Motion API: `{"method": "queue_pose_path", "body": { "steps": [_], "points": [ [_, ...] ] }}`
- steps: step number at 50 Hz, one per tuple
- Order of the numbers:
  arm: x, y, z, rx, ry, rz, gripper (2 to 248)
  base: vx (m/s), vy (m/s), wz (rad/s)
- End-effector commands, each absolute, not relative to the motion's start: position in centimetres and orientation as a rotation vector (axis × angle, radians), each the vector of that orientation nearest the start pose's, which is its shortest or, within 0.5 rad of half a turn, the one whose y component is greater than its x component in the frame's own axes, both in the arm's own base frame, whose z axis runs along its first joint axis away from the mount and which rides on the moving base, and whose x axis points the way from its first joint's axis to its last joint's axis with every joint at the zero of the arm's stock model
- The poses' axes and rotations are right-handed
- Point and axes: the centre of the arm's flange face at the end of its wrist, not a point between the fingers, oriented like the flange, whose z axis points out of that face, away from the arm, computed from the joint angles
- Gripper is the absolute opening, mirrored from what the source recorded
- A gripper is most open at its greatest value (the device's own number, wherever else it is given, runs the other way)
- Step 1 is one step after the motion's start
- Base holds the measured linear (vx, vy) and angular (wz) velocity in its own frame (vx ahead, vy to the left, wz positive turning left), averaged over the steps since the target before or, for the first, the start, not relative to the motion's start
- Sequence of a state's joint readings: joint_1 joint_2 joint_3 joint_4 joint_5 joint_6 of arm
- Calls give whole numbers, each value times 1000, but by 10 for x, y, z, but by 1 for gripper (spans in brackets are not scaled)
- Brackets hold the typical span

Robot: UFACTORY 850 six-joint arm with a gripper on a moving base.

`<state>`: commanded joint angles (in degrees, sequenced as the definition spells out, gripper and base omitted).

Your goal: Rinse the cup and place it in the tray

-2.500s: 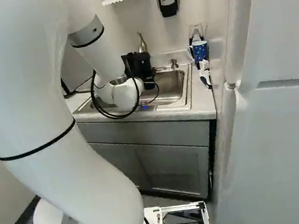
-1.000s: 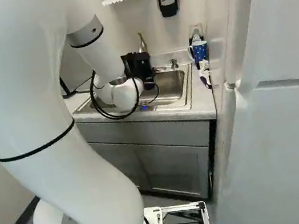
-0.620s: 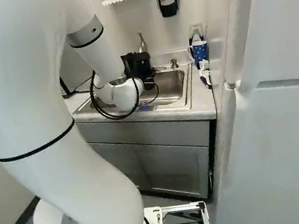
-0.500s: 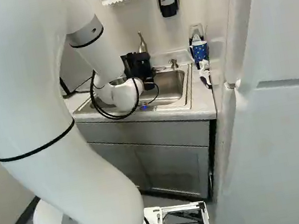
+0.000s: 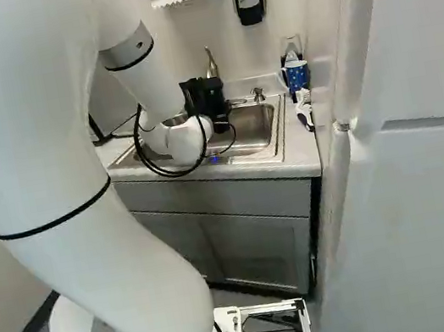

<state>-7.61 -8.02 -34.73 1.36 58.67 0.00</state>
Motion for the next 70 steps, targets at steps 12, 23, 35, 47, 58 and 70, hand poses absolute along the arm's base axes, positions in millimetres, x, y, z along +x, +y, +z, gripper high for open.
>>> {"method": "queue_pose_path", "body": {
  "steps": [12, 23, 35, 47, 58, 70],
  "points": [
    [465, -64, 430, -2375, 195, -2193, 125, 0, 0, 0],
    [465, -64, 430, -2375, 195, -2193, 125, 0, 0, 0],
    [465, -64, 430, -2375, 195, -2193, 125, 0, 0, 0],
    [465, -64, 430, -2375, 195, -2193, 125, 0, 0, 0],
    [465, -64, 430, -2375, 195, -2193, 125, 0, 0, 0],
    [465, -64, 430, -2375, 195, -2193, 125, 0, 0, 0]
  ]
}}
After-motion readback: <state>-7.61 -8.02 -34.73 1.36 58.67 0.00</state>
